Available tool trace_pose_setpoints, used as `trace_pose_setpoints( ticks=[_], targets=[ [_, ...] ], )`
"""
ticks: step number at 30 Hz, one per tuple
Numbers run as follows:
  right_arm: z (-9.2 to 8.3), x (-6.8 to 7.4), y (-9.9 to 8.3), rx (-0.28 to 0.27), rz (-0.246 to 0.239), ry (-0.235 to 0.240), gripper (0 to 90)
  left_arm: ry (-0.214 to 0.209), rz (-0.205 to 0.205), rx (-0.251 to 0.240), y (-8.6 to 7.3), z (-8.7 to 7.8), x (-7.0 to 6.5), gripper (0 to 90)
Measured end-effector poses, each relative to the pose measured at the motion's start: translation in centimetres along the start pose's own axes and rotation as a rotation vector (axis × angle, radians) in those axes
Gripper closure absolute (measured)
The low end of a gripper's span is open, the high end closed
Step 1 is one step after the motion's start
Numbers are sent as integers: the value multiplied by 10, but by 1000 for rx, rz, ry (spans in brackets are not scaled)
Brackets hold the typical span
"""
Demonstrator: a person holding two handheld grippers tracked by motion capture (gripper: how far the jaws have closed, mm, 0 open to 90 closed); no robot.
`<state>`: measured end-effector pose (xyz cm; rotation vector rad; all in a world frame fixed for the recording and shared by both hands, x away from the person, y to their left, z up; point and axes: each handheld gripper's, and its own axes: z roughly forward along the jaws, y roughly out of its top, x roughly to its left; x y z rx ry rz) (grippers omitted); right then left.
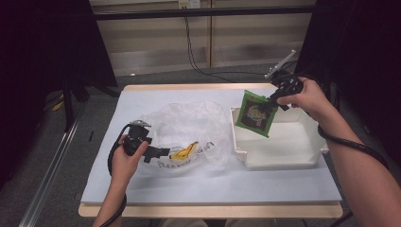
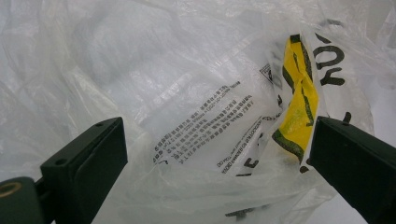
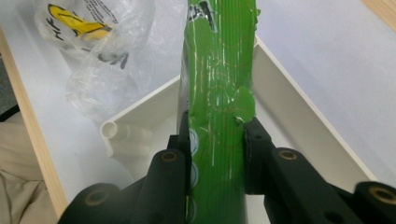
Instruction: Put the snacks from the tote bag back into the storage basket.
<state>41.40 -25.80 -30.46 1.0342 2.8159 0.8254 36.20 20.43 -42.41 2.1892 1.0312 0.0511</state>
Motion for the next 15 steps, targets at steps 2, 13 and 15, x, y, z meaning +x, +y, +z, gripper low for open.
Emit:
trace_pose_setpoints(
  ticks=[2,13,15],
  targets=[
    [3,-2,-1,8,-6,1,748,-1,-3,-7,0,0,0,39],
    [23,-12,-8,28,-4,7,746,-2,-11,-9,0,-1,2,39],
    [25,-13,-8,33,-1,8,746,-1,-8,-6,0,-1,3,39]
  ],
)
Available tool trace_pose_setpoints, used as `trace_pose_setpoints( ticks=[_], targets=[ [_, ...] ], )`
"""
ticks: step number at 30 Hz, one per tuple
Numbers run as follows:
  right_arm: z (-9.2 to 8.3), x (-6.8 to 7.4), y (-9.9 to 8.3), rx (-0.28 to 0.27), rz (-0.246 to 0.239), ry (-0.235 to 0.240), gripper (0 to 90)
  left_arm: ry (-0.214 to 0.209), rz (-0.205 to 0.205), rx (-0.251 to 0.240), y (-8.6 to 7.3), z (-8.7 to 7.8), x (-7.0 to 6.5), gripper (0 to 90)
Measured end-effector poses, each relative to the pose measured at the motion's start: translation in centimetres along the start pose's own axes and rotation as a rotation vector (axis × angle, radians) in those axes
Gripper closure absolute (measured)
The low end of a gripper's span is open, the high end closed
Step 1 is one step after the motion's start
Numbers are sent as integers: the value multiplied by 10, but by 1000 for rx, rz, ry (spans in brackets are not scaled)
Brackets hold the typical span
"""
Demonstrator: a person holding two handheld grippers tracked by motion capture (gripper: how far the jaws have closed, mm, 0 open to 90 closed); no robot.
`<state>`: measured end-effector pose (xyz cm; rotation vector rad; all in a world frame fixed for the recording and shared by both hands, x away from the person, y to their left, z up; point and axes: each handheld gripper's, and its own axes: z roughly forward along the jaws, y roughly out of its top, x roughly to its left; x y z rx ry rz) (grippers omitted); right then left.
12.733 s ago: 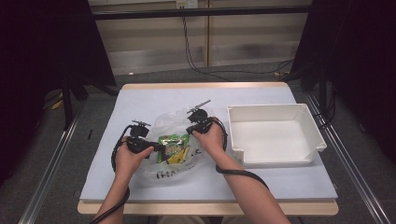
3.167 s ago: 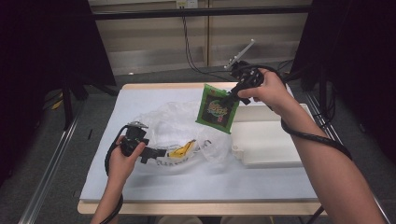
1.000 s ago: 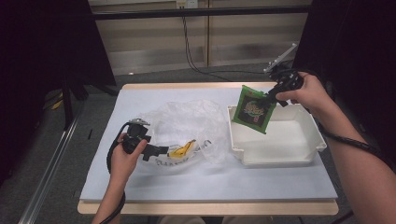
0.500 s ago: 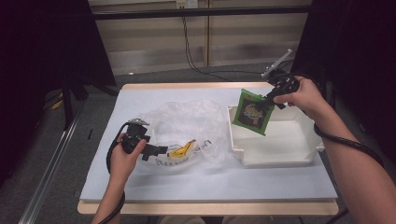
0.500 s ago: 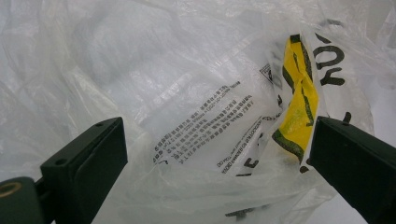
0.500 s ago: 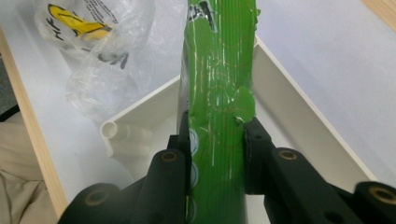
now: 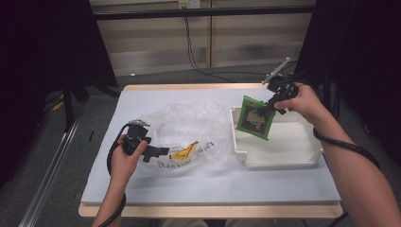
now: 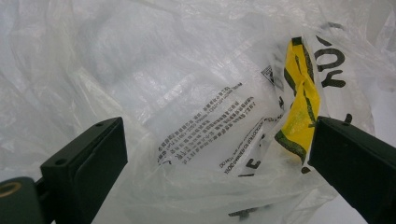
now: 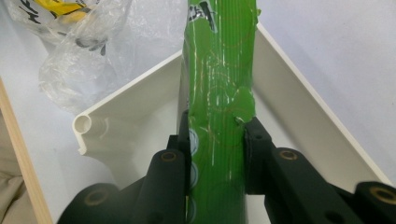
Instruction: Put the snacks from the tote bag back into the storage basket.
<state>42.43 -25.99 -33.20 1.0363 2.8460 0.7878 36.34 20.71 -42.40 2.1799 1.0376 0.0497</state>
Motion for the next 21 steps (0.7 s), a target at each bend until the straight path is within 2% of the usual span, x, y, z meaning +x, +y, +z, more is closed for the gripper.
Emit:
trace_pose_setpoints(
  ticks=[7,14,21],
  targets=[
    [7,-7,-2,9,-23,-1,744,0,-7,-3,0,0,1,39],
    [16,-12,-4,9,-12,5,742,6,-17,-7,-1,1,1,39],
    [23,-18,-4,16,-16,6,741,8,-10,0,-1,1,2,39]
  ],
)
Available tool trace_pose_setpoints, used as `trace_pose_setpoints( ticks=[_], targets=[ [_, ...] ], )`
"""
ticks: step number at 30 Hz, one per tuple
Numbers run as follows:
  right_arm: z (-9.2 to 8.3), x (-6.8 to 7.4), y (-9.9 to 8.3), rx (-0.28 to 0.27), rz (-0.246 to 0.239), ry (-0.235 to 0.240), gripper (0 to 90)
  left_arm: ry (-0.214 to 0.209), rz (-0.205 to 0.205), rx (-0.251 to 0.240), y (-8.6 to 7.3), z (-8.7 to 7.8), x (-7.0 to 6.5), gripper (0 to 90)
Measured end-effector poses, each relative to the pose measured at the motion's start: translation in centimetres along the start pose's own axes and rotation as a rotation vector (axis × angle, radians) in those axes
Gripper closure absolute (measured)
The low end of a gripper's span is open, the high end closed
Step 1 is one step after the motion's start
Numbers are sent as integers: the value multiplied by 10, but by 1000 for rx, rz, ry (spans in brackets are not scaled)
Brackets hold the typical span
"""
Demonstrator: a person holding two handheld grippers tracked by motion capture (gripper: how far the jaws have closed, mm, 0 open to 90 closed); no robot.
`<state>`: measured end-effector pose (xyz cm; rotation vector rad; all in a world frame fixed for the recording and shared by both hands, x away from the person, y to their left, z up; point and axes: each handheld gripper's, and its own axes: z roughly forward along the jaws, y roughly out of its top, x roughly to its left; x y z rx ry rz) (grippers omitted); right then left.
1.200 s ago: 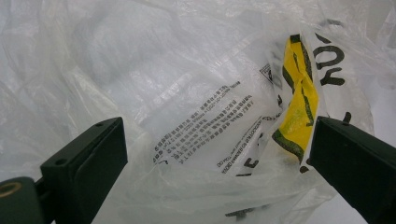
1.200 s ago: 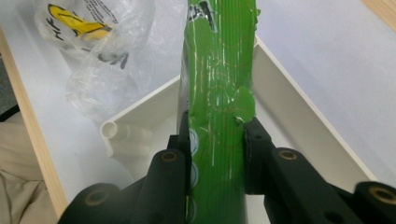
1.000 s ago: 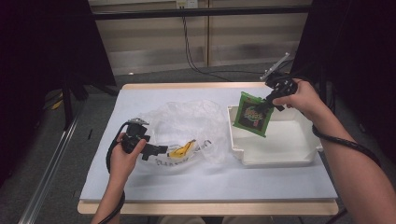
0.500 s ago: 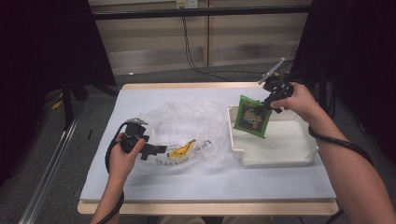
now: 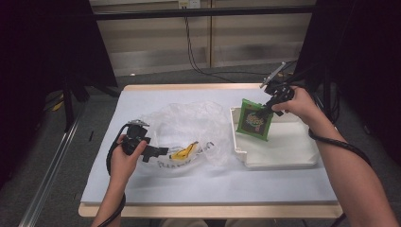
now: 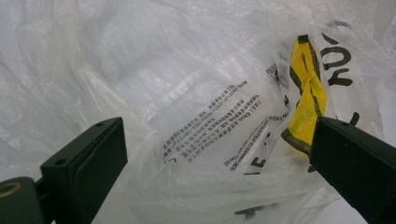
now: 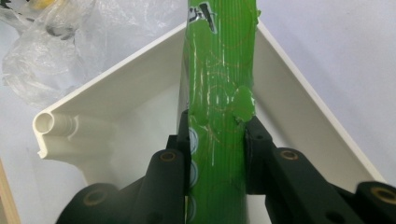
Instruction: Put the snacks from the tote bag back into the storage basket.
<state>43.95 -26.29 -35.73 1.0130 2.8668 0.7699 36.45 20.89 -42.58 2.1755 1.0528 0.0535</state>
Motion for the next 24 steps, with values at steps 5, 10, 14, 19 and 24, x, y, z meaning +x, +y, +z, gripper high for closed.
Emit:
trace_pose_setpoints(
  ticks=[5,10,14,19,24],
  targets=[
    [5,-5,0,-2,-6,0,741,-2,-2,-4,0,0,-1,39],
    [9,-7,2,-3,-13,2,741,-2,12,12,1,1,-1,39],
    [11,-8,4,1,-7,3,741,1,12,7,1,1,0,39],
    [13,-10,5,5,-10,-3,740,6,0,-4,0,0,-1,39],
    [17,-13,5,5,-15,-6,740,2,10,11,1,1,-1,39]
  ],
)
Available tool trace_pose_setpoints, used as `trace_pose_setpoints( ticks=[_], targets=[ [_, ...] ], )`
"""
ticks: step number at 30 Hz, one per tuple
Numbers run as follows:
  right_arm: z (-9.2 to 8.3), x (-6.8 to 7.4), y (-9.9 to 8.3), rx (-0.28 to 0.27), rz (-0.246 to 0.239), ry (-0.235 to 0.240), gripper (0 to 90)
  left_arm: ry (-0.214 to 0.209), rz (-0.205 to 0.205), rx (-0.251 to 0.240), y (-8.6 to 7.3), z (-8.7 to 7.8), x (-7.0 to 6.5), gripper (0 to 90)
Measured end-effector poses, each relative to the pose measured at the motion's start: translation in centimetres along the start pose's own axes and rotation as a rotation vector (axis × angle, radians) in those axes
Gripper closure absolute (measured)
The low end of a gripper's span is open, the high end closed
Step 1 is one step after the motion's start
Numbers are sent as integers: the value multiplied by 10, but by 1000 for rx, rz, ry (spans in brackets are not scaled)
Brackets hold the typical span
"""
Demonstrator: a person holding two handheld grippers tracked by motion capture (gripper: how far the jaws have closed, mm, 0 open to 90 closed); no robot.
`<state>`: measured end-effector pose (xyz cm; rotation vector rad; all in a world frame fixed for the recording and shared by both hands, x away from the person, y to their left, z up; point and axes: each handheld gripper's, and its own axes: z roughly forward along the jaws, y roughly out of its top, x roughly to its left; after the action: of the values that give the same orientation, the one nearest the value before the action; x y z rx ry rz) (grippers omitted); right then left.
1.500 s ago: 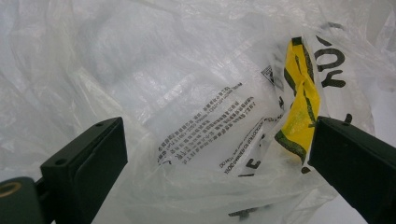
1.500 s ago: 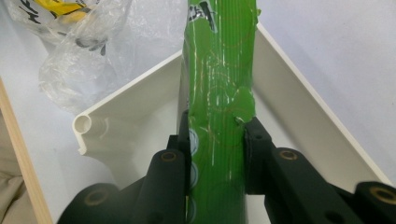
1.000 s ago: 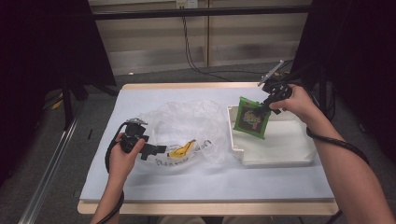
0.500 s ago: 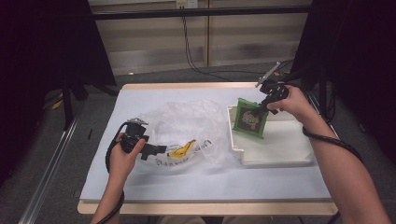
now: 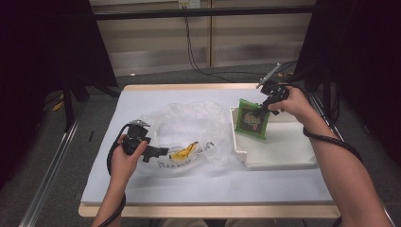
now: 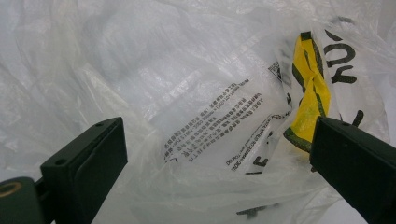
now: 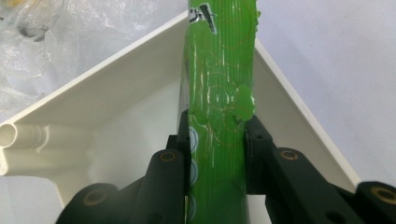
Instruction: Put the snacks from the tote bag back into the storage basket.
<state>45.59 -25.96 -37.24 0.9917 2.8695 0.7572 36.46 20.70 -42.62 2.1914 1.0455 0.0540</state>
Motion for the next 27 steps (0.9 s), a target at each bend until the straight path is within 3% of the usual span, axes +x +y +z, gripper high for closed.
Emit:
trace_pose_setpoints(
  ticks=[27],
  targets=[
    [8,-13,9,-4,-52,-5,735,11,-15,-3,-1,3,1,39]
  ],
)
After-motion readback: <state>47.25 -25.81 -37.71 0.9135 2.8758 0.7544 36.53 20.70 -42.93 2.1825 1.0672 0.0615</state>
